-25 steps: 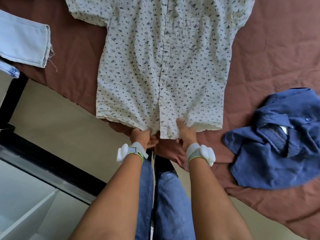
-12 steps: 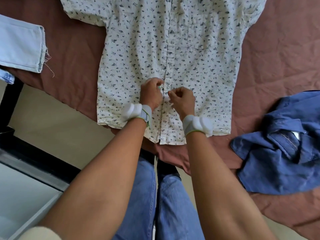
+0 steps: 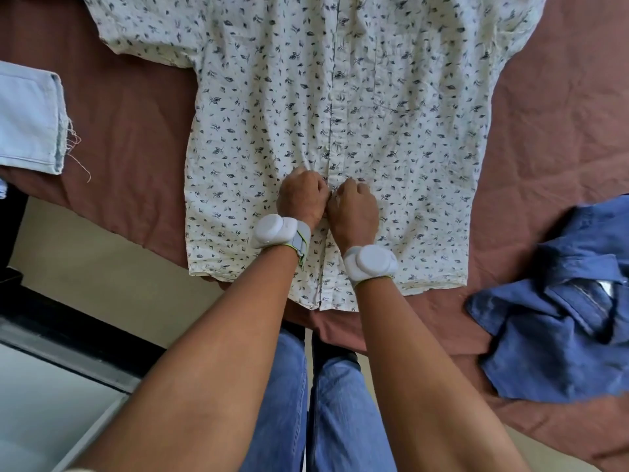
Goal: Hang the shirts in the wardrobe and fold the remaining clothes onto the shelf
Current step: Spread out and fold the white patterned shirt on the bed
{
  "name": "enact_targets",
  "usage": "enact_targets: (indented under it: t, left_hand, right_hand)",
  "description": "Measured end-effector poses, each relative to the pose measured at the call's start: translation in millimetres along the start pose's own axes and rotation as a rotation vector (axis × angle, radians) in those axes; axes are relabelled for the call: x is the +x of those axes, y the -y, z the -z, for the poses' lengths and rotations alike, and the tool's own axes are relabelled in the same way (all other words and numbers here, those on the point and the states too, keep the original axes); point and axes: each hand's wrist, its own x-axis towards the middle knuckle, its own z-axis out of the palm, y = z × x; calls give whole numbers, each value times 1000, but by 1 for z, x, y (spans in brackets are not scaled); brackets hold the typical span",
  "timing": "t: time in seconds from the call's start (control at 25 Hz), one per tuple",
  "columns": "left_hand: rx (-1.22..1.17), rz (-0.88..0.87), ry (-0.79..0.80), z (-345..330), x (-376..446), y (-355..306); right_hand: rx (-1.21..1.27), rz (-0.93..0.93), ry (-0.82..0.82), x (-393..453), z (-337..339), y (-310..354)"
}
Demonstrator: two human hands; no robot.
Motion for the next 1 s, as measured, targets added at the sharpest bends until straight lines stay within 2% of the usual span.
enact_targets:
  t: [0.28,0.48,0.68,0.8,1.0]
  left_hand:
    - [-251,146,127,0,3,-1]
    - [-272,185,72,-5,-3,-1]
    - [-279,160,47,-6,-1,2]
    - [-275,100,7,-11,-6,4]
    - [-298,82,17,-14,-1,10]
  right_hand:
    - [610,-122,-56,-12,0,-4]
    - [602,-82,-13,-13,-4,-9]
    - [550,-110,-106,-4,-1,-6]
    - [655,-146,-12,-4,7,-5]
    - [612,-260,42,11,8,1]
